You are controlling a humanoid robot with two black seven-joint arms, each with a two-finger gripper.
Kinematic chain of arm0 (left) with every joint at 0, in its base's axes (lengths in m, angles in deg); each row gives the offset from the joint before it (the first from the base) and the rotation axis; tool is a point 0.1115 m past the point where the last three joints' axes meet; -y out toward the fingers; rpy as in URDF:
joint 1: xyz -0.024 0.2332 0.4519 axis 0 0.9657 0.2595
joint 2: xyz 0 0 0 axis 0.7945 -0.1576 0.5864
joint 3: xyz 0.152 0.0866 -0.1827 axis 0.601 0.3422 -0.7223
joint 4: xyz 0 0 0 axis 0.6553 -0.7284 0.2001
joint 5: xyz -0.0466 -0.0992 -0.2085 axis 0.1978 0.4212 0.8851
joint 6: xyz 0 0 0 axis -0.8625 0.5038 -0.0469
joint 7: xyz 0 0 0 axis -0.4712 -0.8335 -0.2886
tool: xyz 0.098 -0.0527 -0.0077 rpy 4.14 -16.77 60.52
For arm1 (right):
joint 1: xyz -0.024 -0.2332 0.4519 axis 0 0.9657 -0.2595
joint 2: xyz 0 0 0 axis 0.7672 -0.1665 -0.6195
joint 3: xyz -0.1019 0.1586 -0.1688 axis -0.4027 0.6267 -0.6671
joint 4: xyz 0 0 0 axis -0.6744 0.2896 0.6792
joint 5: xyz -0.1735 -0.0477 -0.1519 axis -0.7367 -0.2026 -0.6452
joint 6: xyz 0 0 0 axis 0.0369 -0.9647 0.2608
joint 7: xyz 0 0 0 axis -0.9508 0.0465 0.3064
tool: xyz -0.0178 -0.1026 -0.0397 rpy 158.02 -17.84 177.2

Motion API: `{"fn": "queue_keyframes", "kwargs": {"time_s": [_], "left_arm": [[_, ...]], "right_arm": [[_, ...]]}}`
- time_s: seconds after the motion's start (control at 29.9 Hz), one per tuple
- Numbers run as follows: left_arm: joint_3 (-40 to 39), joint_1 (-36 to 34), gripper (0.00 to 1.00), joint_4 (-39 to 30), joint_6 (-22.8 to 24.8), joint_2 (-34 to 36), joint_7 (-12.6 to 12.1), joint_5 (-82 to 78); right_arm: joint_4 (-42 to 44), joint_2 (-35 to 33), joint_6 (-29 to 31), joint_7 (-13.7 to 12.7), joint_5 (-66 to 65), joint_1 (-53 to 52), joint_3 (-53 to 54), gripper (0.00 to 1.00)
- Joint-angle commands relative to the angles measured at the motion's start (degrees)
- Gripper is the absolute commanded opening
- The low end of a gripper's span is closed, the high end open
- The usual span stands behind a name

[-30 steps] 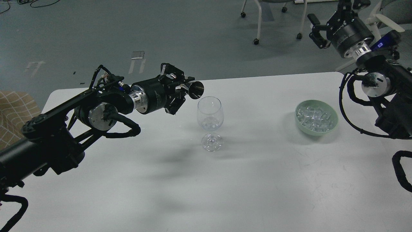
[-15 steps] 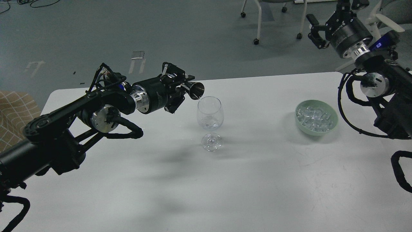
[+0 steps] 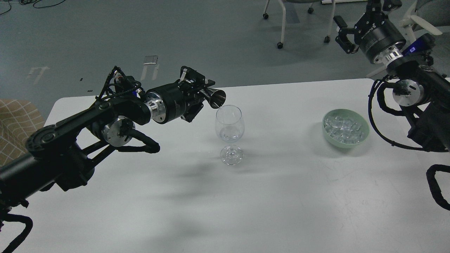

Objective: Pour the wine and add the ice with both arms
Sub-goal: 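Tilt the jigger with the left gripper to pour into the glass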

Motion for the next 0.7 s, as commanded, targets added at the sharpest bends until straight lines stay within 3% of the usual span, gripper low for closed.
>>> {"fn": "queue_keyframes", "kwargs": {"time_s": [0.0, 0.67], "left_arm": [[-0.38, 0.00, 0.07, -0.81, -0.08, -0.05, 0.29, -3.08], [-0.73, 0.27, 0.07, -4.32, -3.33, -0.49, 0.29, -15.04]], "right_arm": [[0.01, 0.01, 0.00, 0.00, 0.00, 0.00, 0.00, 1.00], [0.01, 0.01, 0.00, 0.00, 0.00, -0.08, 0.00, 1.00]]}}
